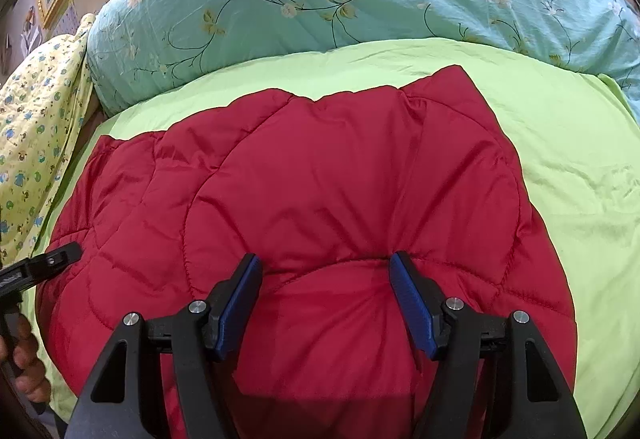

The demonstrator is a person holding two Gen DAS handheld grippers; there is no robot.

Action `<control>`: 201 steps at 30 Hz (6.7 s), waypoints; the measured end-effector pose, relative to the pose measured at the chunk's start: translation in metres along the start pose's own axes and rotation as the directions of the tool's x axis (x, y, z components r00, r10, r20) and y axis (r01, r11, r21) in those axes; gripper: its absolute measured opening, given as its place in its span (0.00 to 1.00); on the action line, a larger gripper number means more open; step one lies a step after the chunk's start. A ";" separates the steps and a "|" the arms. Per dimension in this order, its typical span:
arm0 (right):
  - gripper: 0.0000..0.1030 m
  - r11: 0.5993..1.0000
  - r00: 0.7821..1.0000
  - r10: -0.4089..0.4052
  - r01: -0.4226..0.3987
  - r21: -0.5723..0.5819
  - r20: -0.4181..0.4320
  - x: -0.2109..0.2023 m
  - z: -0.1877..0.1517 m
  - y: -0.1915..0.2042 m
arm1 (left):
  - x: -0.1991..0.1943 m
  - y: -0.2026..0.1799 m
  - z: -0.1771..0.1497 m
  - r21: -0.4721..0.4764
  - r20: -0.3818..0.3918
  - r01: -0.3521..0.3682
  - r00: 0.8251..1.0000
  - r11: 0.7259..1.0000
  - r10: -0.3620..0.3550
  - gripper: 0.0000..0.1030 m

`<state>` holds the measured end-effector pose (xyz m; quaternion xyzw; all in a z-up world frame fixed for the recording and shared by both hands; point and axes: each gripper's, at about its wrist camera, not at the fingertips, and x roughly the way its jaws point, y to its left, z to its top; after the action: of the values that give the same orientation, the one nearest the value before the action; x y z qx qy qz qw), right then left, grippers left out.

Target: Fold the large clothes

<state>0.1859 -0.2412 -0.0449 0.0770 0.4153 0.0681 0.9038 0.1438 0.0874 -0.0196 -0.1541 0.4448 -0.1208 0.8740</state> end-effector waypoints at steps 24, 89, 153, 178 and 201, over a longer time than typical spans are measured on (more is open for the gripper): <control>0.71 0.998 0.997 0.060 -0.059 -0.027 0.046 -0.083 -0.018 0.022 | 0.007 -0.059 -0.045 0.214 -0.064 -0.159 0.982 0.964 0.176 0.53; 0.85 0.997 0.994 -0.047 0.041 -0.066 -0.096 0.007 0.003 0.006 | 0.019 -0.008 0.004 0.146 -0.039 -0.184 0.981 0.972 0.192 0.67; 0.96 0.989 0.995 0.021 -0.035 -0.145 -0.093 -0.130 -0.138 0.065 | -0.076 -0.077 -0.118 0.283 0.052 -0.423 0.903 0.861 0.427 0.84; 0.98 0.990 0.997 -0.031 0.021 -0.140 -0.070 -0.122 -0.076 0.075 | -0.068 -0.090 -0.078 0.271 0.040 -0.436 0.896 0.858 0.442 0.84; 0.98 0.991 0.996 -0.032 0.021 -0.134 -0.079 -0.109 -0.060 0.077 | -0.051 -0.089 -0.068 0.280 0.012 -0.419 0.901 0.864 0.433 0.85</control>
<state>0.0656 -0.1810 0.0126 0.0081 0.4472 0.0868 0.8902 0.0523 0.0123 0.0137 0.0742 0.4690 0.0105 0.8800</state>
